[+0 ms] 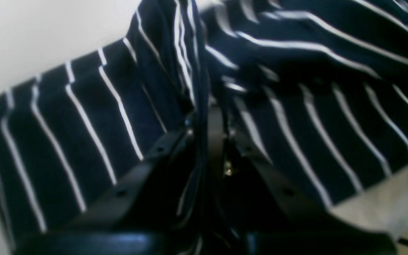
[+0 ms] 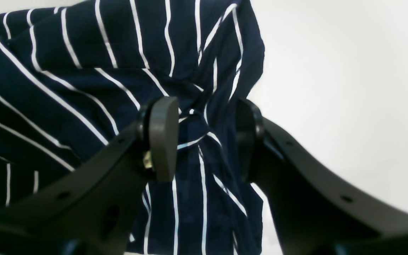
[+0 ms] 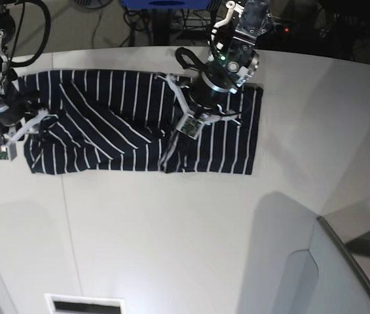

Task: Layout the t-shirt on the table in an organized manner, then fold the t-shirt properly
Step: 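Fold the shirt end held by the left gripper toward the right gripper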

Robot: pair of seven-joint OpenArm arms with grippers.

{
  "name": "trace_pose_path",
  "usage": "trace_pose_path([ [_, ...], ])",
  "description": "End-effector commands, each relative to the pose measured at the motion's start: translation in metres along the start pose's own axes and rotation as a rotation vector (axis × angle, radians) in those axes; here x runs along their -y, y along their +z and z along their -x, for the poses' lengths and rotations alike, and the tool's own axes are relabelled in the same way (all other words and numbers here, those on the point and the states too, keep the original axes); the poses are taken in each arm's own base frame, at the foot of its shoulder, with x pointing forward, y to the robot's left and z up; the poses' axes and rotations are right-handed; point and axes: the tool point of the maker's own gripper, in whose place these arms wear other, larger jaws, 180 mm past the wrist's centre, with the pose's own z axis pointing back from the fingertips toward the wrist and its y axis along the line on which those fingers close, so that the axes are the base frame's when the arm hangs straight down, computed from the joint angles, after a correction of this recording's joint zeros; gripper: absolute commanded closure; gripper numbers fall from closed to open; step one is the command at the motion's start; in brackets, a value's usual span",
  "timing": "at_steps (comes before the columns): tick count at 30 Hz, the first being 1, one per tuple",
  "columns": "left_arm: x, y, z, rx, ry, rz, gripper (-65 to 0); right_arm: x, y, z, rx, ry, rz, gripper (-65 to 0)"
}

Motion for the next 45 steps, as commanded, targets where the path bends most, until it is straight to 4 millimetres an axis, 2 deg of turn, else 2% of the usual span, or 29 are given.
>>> trace_pose_path([
  [1, 0.003, -0.002, -0.013, 0.043, -0.009, 0.008, 0.0, 0.006, 0.003, -0.016, 0.048, 0.011, 0.010, -25.1],
  [9, 0.020, -0.004, -0.016, 0.046, -0.032, 0.051, 0.0, 0.007, 0.003, -0.016, 0.048, 0.010, 0.012, -25.1],
  [13, 0.025, -0.006, -0.026, 0.069, -0.048, 0.065, 0.0, 0.007, 0.003, -0.017, 0.050, 0.010, 0.012, -25.1],
  [21, 0.022, -0.011, -0.035, 0.084, -0.061, 0.063, 0.0, 0.007, 0.003, -0.017, 0.050, 0.010, 0.012, -25.1],
  [27, 0.021, -0.015, -0.030, 0.068, -0.064, 0.064, 0.0, 0.005, 0.003, -0.017, 0.050, 0.012, 0.009, -25.1],
  [34, 0.019, -0.010, -0.046, 0.109, -0.069, 0.057, 0.0, 0.006, 0.002, -0.018, 0.051, 0.011, 0.010, -25.1],
  [38, 0.019, -0.010, -0.047, 0.098, -0.074, 0.056, 0.0, 0.005, 0.002, -0.018, 0.052, 0.012, 0.008, -25.1],
  [42, 0.040, -0.015, -0.051, 0.067, -0.127, 0.109, 0.0, 0.005, 0.002, -0.018, 0.052, 0.012, 0.008, -25.1],
  [45, 0.046, -0.018, -0.049, 0.058, -0.139, 0.126, 0.0, 0.005, 0.002, -0.018, 0.052, 0.012, 0.008, -25.1],
])
